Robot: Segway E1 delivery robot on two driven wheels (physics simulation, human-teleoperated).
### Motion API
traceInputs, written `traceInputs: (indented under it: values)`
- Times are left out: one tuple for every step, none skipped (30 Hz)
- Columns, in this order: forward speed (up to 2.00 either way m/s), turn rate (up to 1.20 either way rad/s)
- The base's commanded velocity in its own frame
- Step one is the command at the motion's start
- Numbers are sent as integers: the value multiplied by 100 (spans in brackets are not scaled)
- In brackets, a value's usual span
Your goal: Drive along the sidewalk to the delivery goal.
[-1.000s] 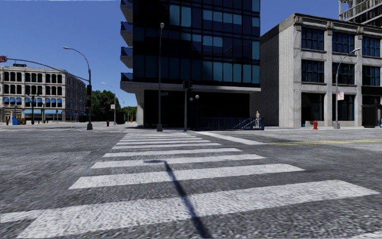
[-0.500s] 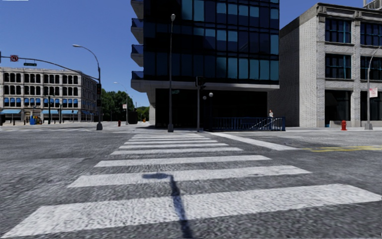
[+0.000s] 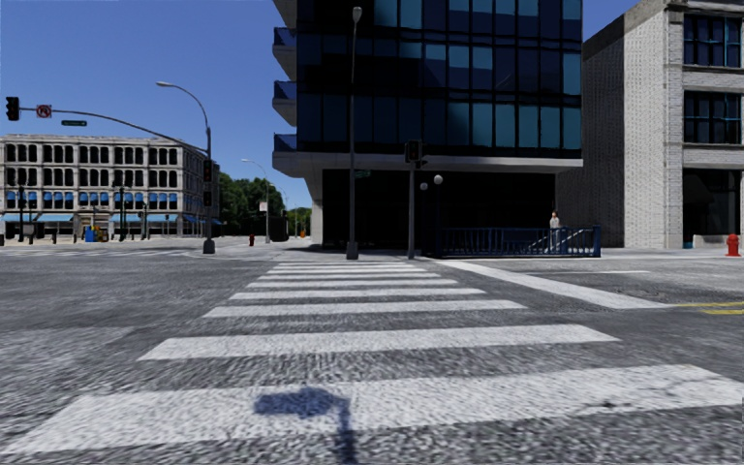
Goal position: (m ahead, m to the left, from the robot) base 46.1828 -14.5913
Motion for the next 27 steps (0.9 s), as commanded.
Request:
traceInputs:
  values:
    - [200, 31]
    - [200, 31]
    - [200, 31]
    - [200, 31]
    - [200, 31]
    - [200, 31]
    - [200, 31]
    - [200, 31]
    - [200, 31]
    - [200, 31]
    - [200, 31]
    - [200, 31]
    - [200, 31]
    - [200, 31]
    - [200, 31]
    - [200, 31]
    - [200, 31]
    - [200, 31]
    - [200, 31]
    - [200, 31]
    - [200, 31]
    - [200, 31]
    - [200, 30]
    - [200, 29]
    - [200, 29]
    - [200, 29]
    - [200, 29]
